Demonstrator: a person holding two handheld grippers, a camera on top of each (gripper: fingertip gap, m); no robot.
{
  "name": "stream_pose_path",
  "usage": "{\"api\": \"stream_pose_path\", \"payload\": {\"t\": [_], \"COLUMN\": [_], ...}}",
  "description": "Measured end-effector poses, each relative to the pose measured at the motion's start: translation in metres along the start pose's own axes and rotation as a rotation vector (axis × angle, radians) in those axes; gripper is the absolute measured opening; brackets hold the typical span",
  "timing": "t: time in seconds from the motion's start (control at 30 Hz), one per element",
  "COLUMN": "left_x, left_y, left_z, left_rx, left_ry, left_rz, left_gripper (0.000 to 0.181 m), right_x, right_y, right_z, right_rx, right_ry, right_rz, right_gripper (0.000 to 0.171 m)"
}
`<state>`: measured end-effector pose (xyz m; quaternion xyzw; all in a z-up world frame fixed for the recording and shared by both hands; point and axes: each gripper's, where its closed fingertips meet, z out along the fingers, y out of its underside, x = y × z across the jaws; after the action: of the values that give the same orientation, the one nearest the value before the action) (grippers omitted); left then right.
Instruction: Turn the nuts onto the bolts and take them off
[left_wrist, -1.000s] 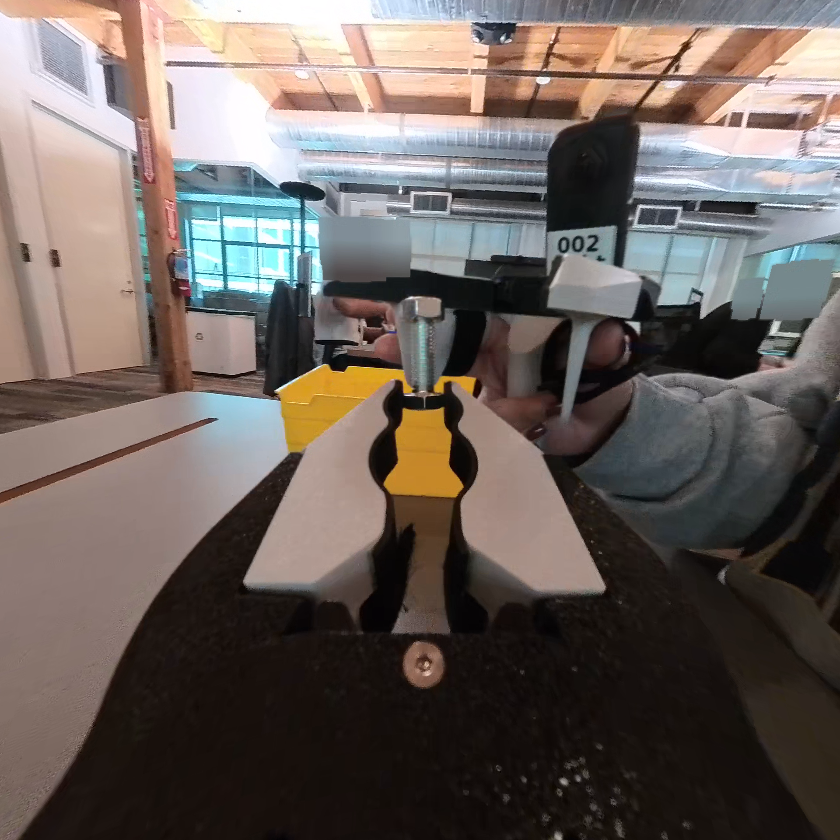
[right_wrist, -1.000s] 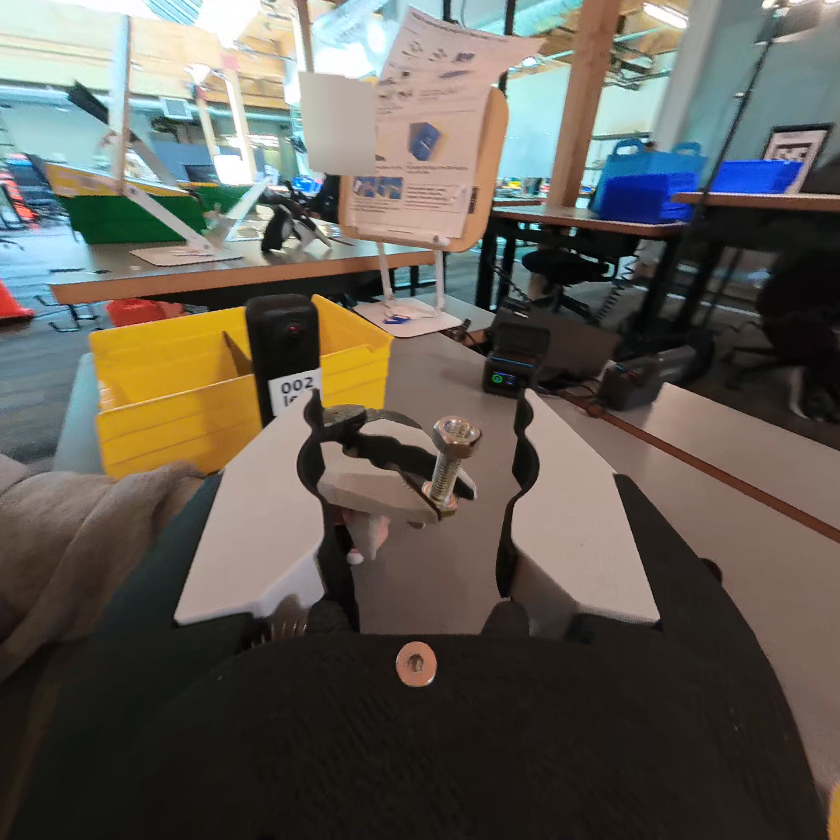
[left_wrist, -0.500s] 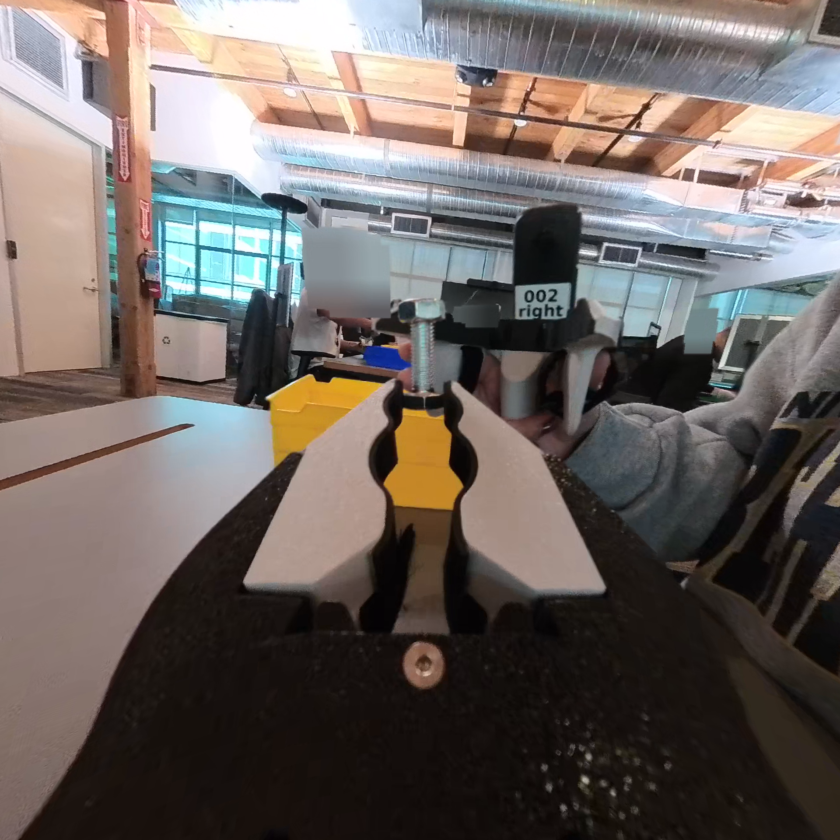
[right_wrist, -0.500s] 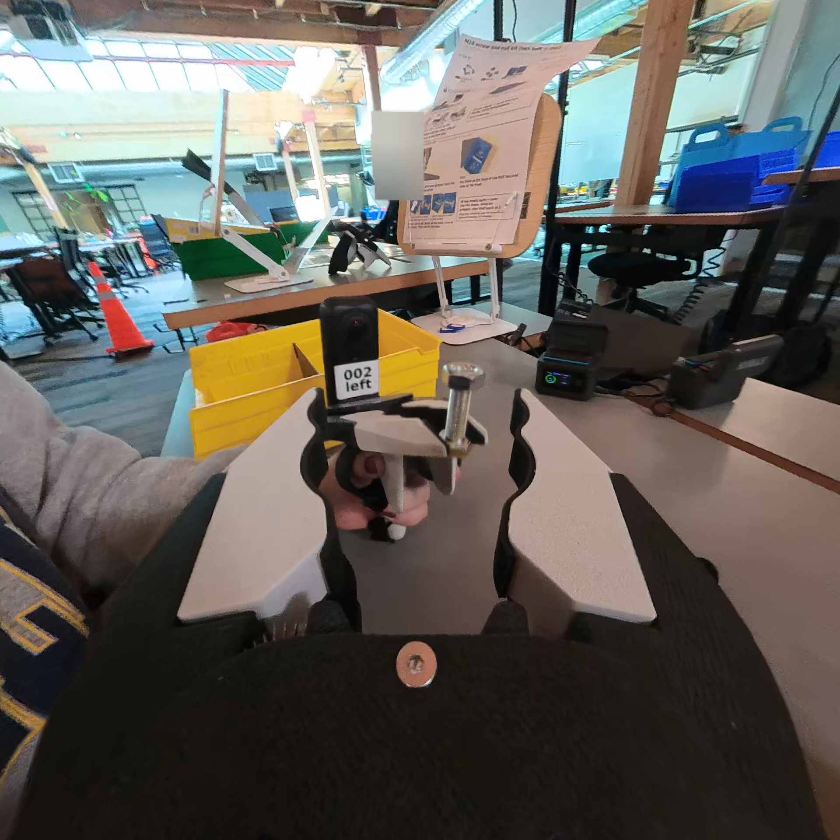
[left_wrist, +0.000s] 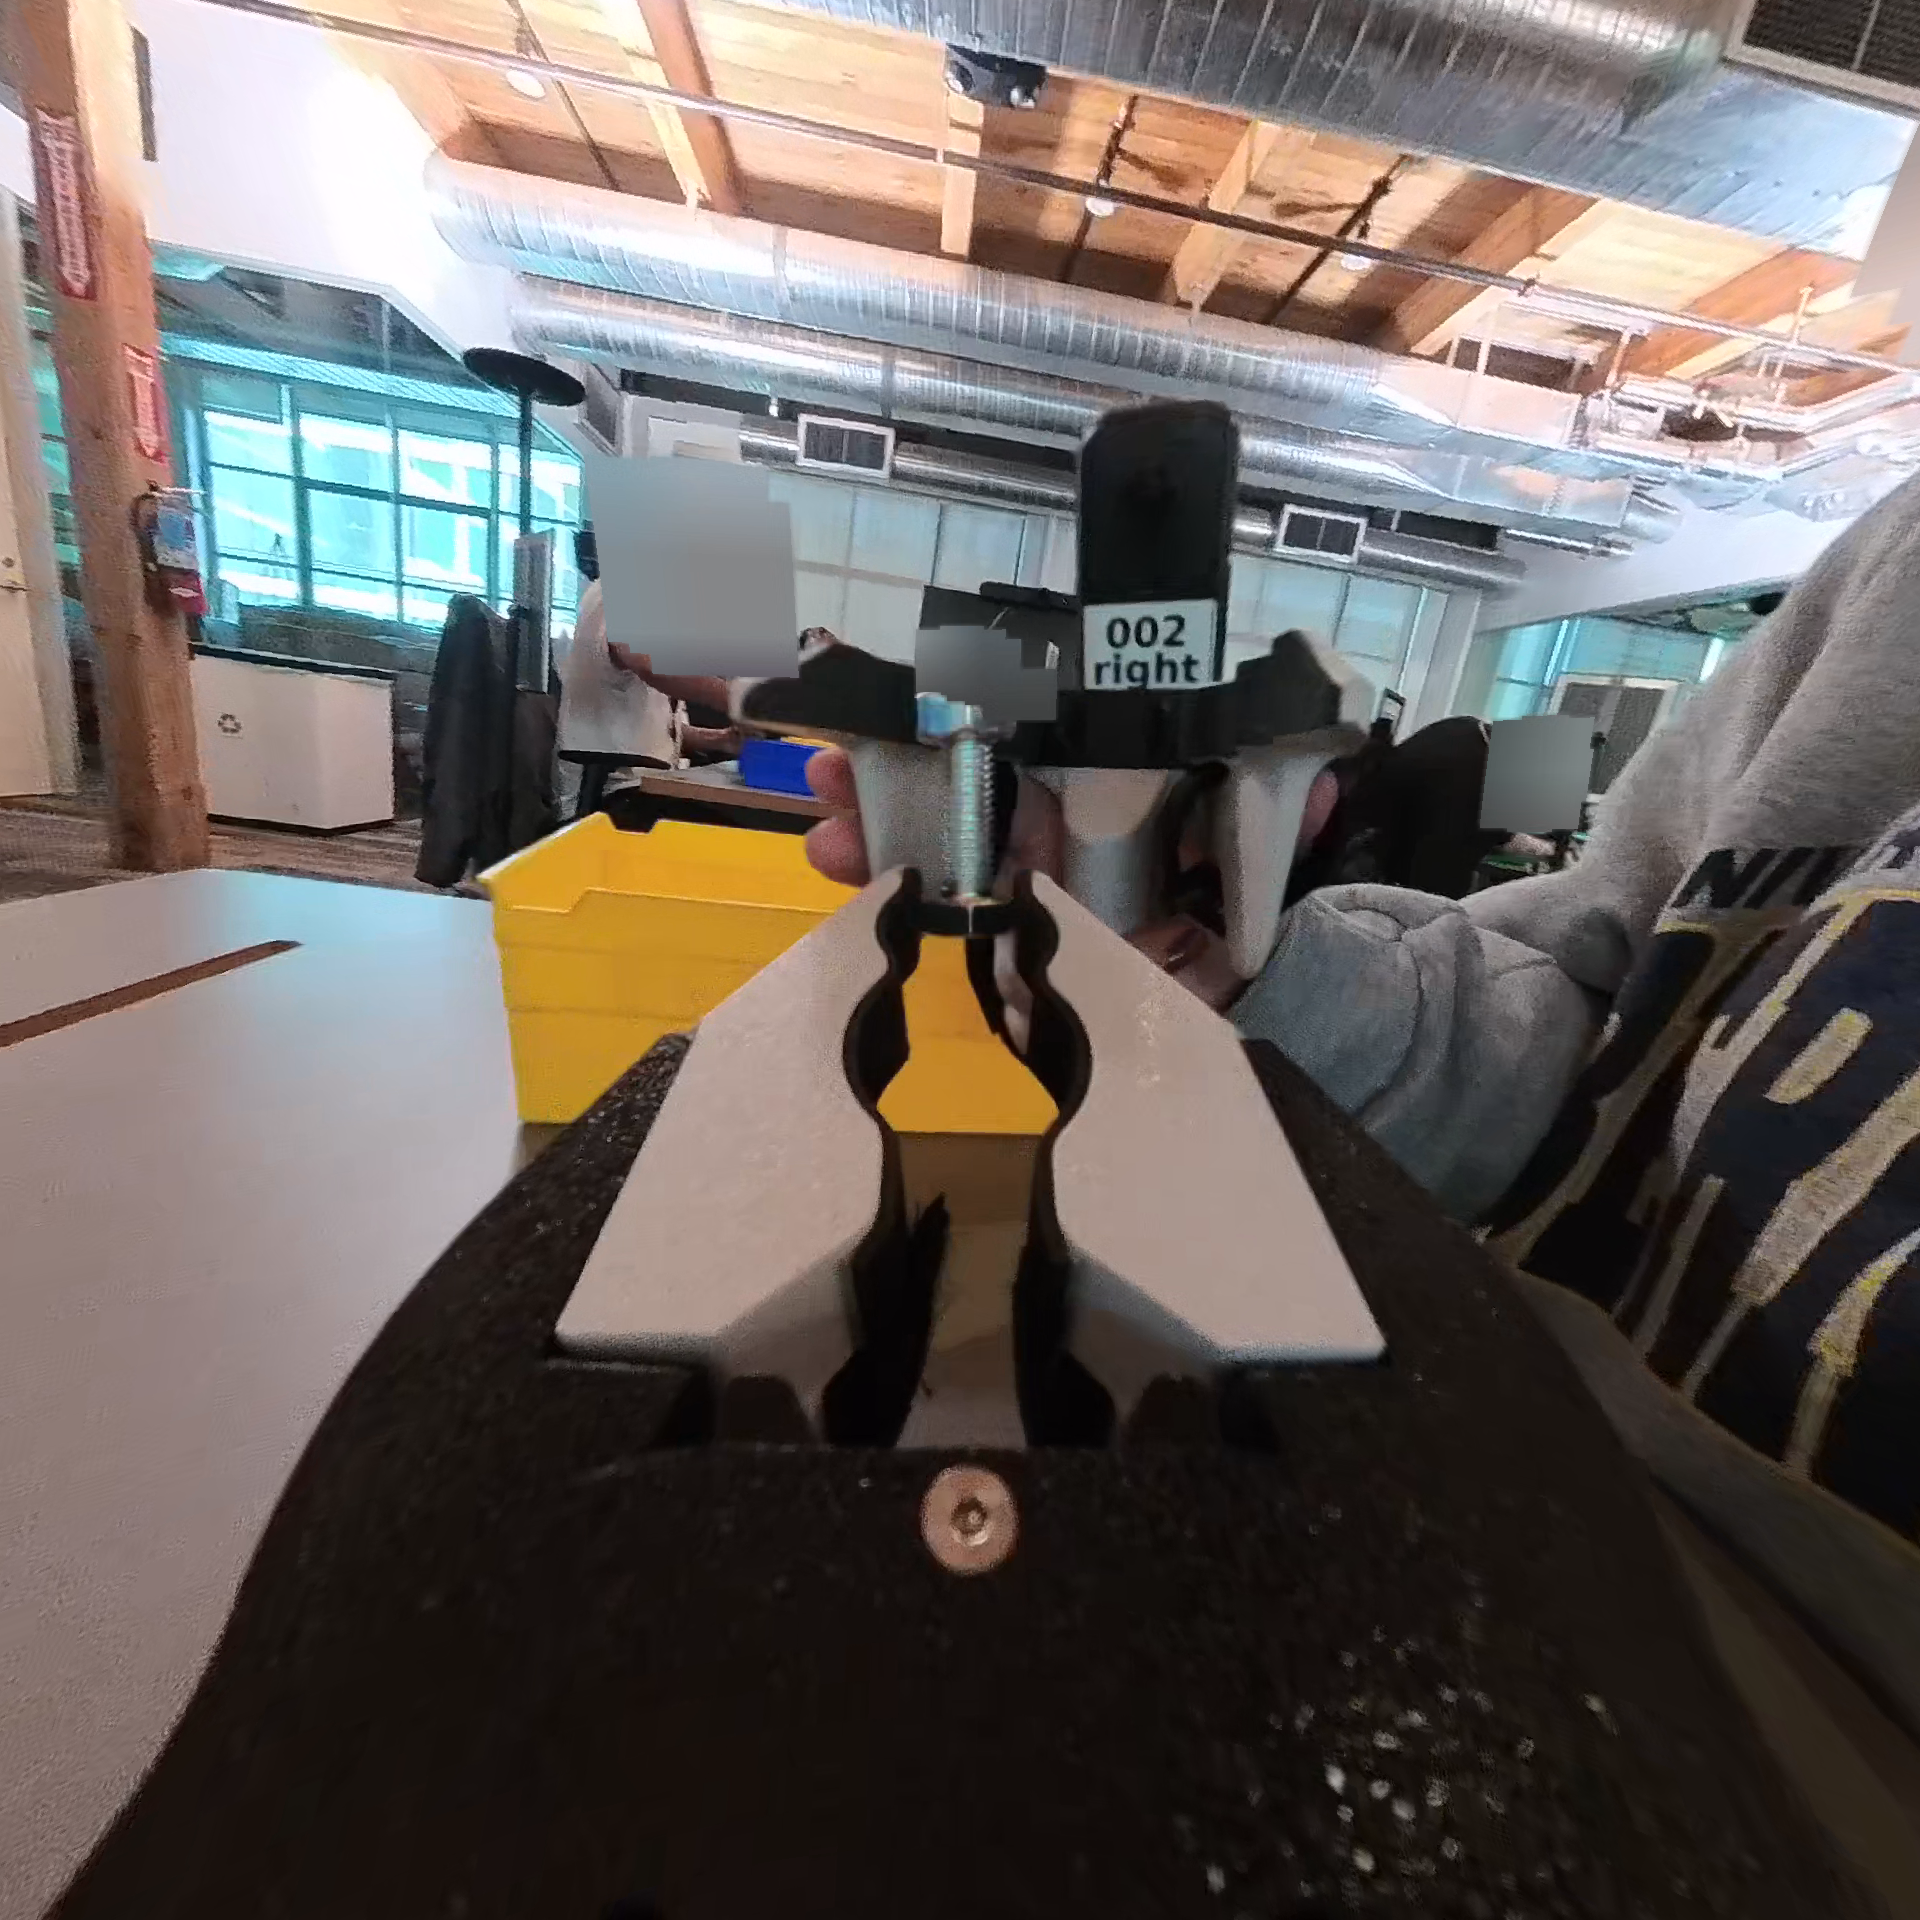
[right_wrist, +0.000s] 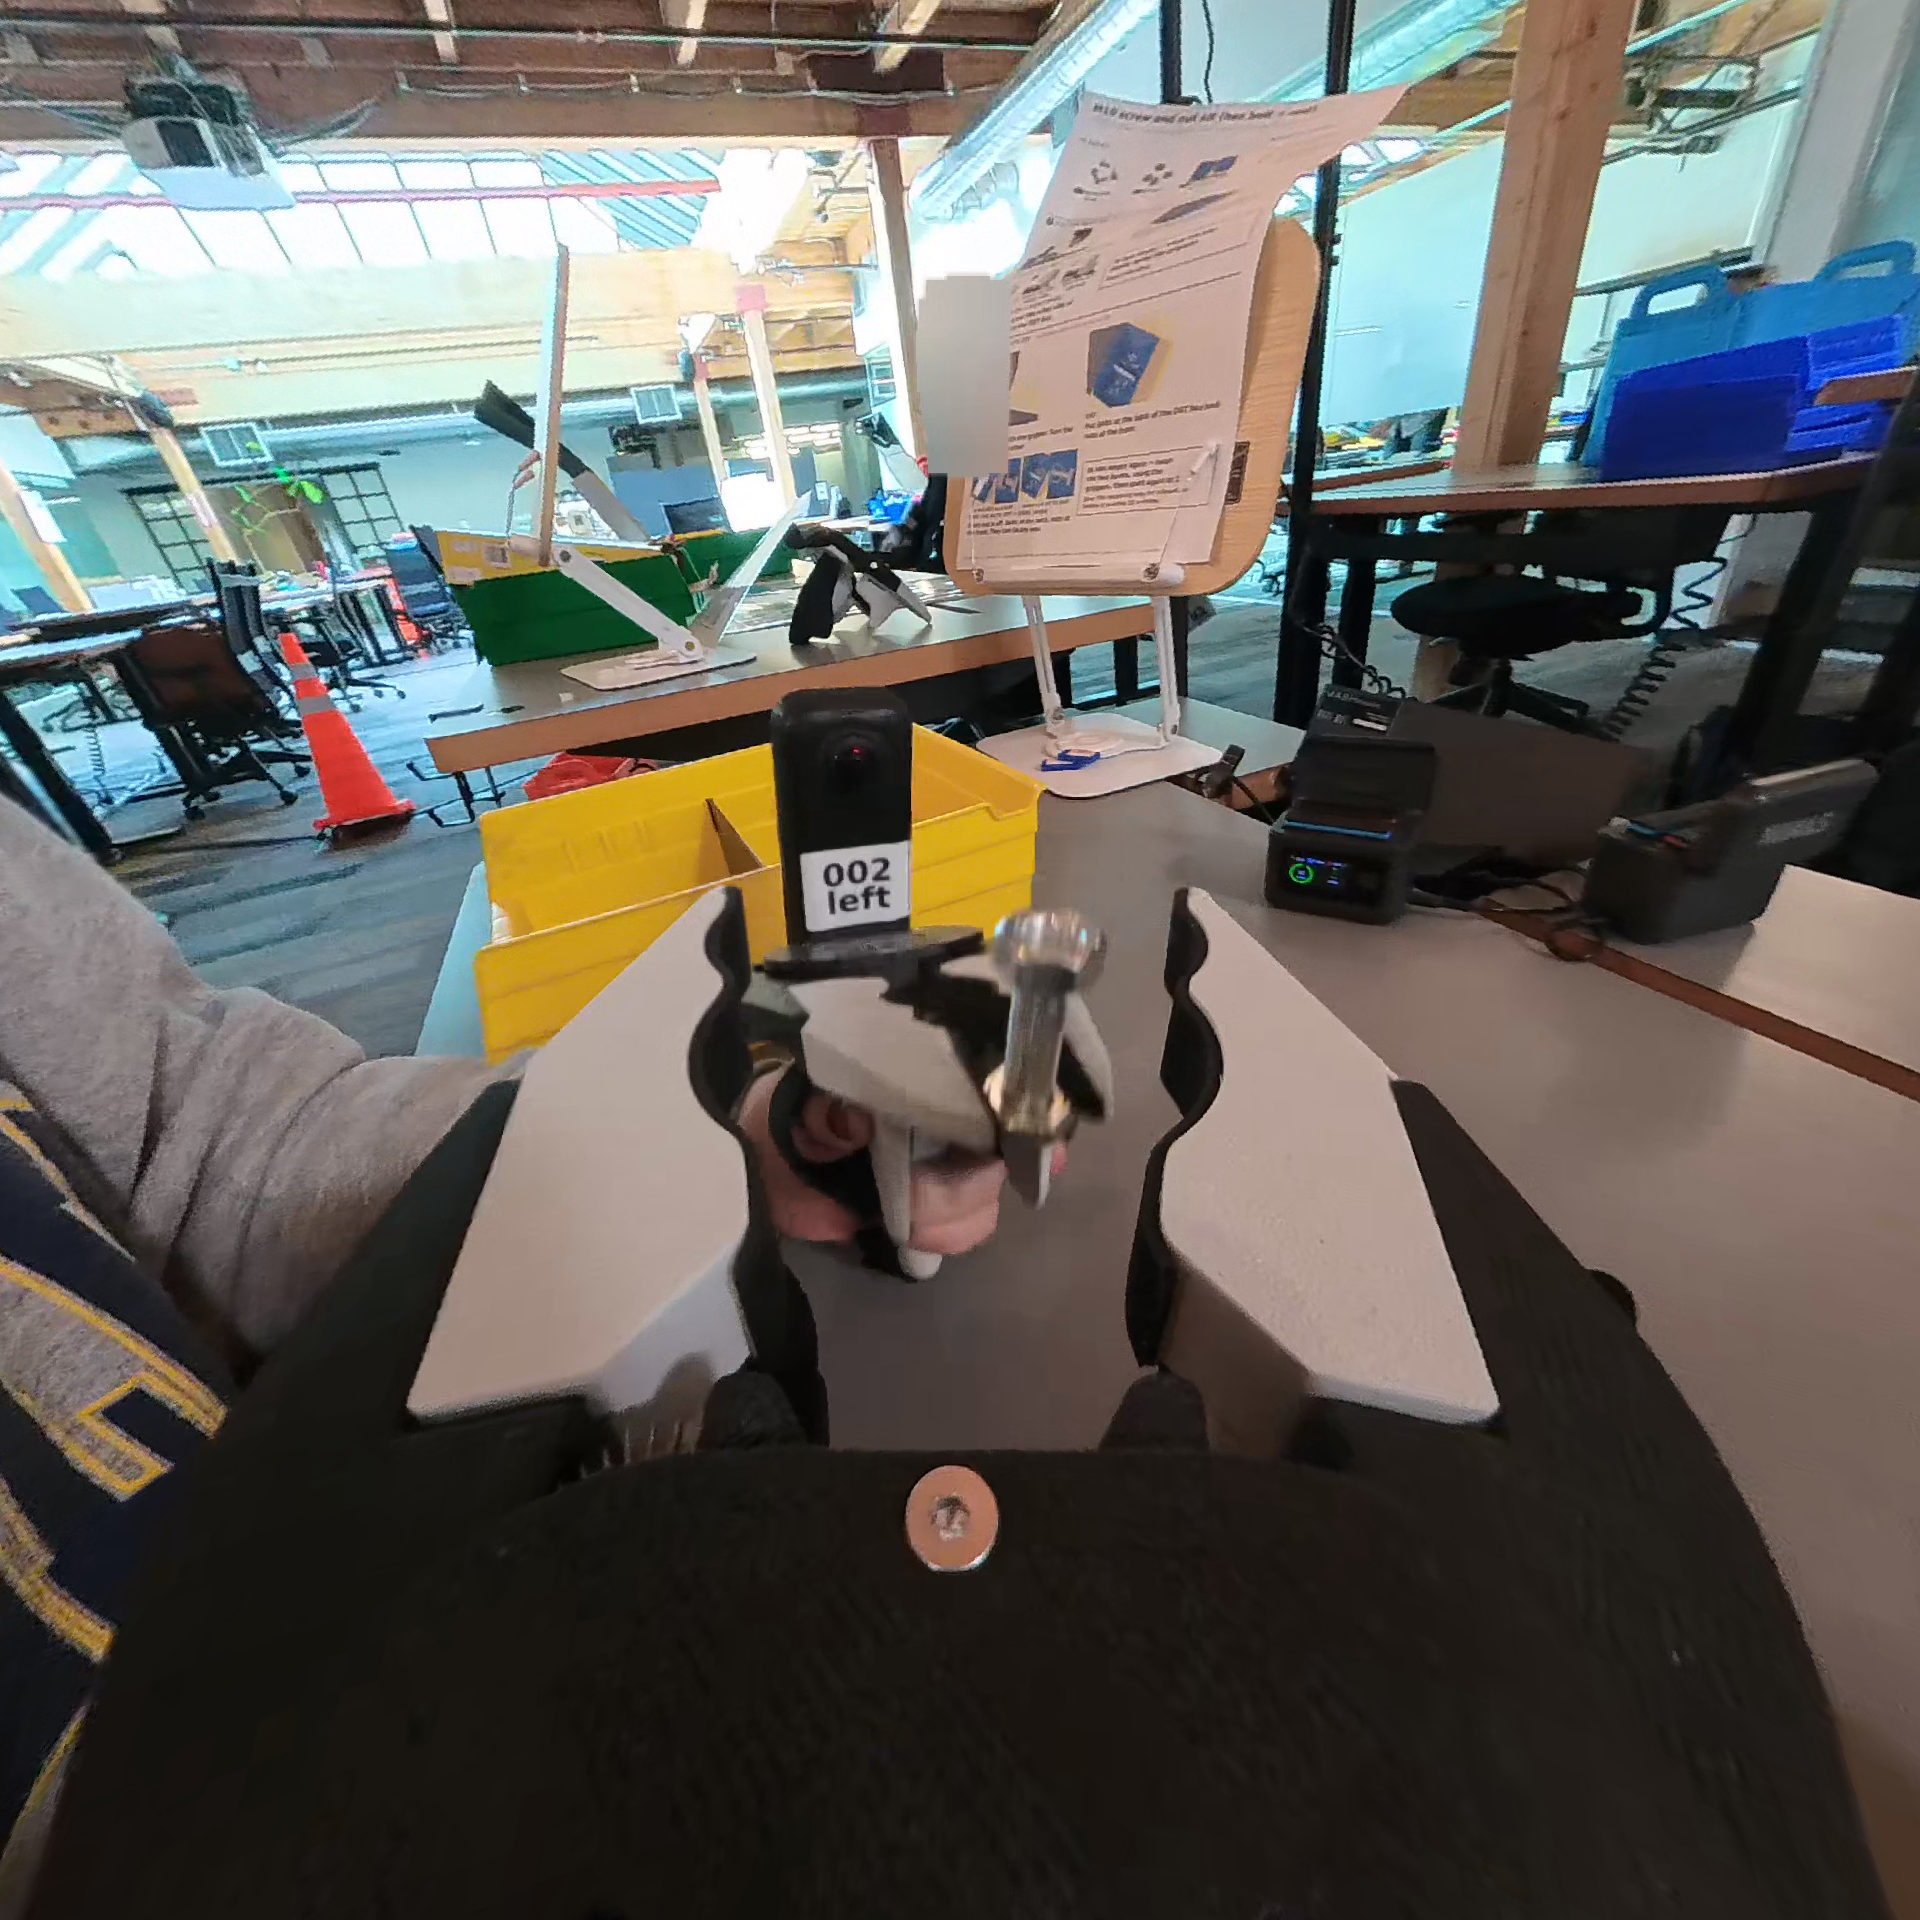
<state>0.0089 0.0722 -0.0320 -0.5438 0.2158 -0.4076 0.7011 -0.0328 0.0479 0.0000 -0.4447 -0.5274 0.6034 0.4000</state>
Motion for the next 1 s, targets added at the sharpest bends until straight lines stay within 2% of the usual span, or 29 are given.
{"api": "stream_pose_path", "payload": {"t": [0.1,0.2,0.27,0.33,0.47,0.6,0.7,0.87,0.97,1.0], "left_x": [0.006,-0.009,-0.02,-0.018,0.004,-0.009,-0.021,0.003,-0.002,-0.008], "left_y": [0.006,-0.001,-0.009,-0.011,0.004,-0.005,-0.021,-0.005,-0.005,-0.009], "left_z": [0.006,-0.005,-0.015,-0.015,0.002,-0.01,-0.026,-0.006,-0.009,-0.015], "left_rx": [-0.019,-0.002,0.029,0.032,-0.028,0.003,0.064,0.0,-0.008,-0.001], "left_ry": [0.028,-0.044,-0.098,-0.08,0.029,-0.029,-0.088,0.033,0.01,-0.018], "left_rz": [-0.004,0.004,-0.003,-0.004,-0.016,-0.009,-0.015,-0.023,-0.013,-0.005], "left_gripper": [0.016,0.016,0.016,0.016,0.016,0.015,0.016,0.015,0.016,0.015], "right_x": [-0.008,-0.008,-0.002,0.004,-0.006,-0.011,-0.003,-0.003,-0.017,-0.016], "right_y": [0.003,0.003,0.004,0.002,-0.001,0.003,0.002,0.0,0.002,0.004], "right_z": [0.008,0.001,-0.008,-0.01,0.005,0.002,-0.014,0.011,0.015,0.01], "right_rx": [-0.015,-0.009,-0.007,0.01,0.027,0.019,0.043,0.035,0.019,0.014], "right_ry": [-0.033,-0.02,0.002,0.019,-0.057,-0.074,-0.021,-0.043,-0.113,-0.094], "right_rz": [-0.016,-0.032,-0.038,-0.023,-0.009,-0.009,-0.043,-0.045,0.0,-0.006], "right_gripper": [0.082,0.083,0.077,0.078,0.082,0.083,0.071,0.079,0.078,0.083]}}
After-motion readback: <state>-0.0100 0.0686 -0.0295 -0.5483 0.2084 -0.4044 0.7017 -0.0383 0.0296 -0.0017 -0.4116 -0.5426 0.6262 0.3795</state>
